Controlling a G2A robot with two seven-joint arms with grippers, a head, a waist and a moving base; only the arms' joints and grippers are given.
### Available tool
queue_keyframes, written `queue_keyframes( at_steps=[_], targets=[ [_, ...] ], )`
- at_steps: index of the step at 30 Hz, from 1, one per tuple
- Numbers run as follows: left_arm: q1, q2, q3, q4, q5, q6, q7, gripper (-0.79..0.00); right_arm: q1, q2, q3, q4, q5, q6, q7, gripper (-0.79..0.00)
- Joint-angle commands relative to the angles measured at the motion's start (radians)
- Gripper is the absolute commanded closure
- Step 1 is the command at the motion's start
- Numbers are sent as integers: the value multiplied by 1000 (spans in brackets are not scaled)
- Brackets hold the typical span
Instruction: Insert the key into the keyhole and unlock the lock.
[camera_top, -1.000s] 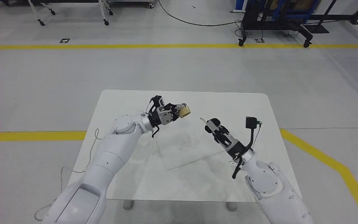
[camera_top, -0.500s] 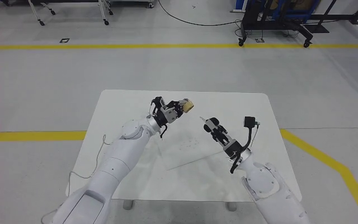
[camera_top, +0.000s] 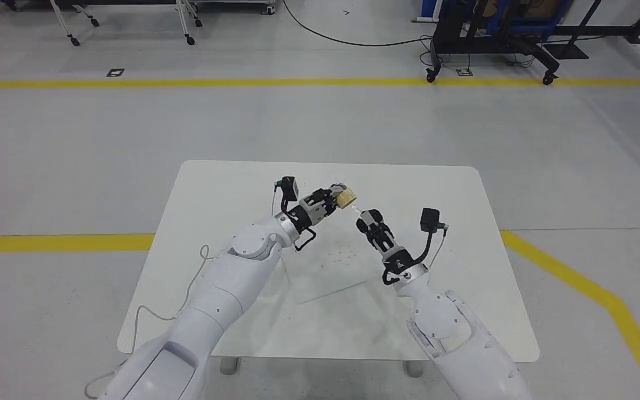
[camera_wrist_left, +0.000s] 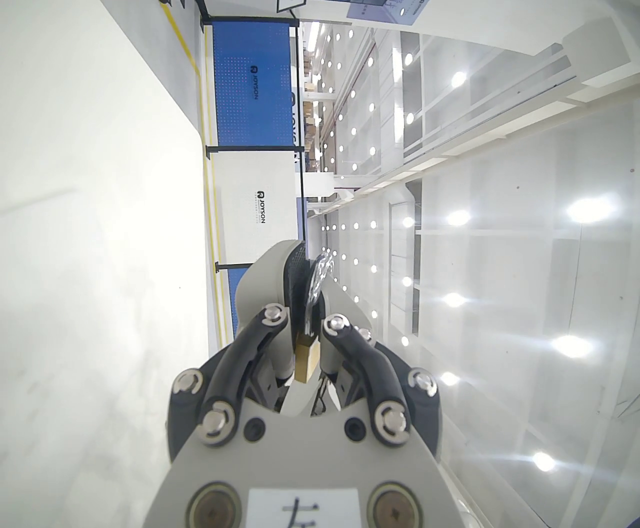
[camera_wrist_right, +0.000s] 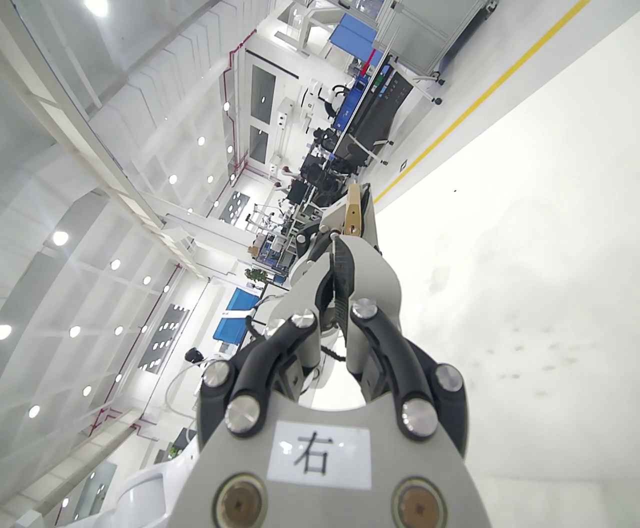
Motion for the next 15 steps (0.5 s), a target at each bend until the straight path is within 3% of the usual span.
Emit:
queue_keyframes(
  at_steps=[1, 15],
  targets=[
    [0, -2, -3, 4, 0, -1, -5, 0, 7, -4, -7, 8, 9, 9, -8, 0],
    [-4, -12, -18, 28, 32, 1, -30, 0, 29, -21, -9, 53, 43, 21, 5, 0]
  ],
)
